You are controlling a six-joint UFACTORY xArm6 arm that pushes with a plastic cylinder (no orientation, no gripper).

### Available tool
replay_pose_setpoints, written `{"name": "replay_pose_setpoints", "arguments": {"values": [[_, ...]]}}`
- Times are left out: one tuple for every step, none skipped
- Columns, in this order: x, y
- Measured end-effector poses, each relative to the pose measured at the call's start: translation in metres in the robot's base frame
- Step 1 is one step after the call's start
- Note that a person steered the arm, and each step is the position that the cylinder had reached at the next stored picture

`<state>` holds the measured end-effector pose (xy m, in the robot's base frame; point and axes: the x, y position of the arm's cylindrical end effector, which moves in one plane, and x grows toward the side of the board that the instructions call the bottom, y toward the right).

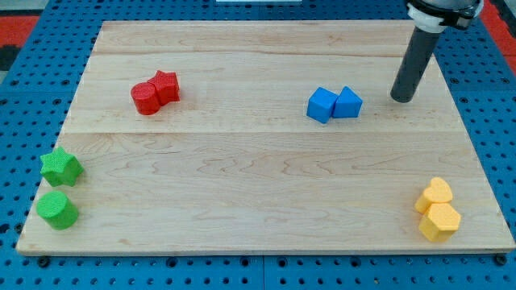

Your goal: Move blue cube towards top

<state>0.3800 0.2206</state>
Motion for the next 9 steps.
{"name": "replay_pose_setpoints", "arguments": {"values": [[0.006, 0.05], [0.035, 0.089], [0.046, 0.059], [0.046, -0.003], [0.046, -0.051], [0.035, -0.057], [0.015, -0.066], [0.002, -0.085], [0.003, -0.127]]}}
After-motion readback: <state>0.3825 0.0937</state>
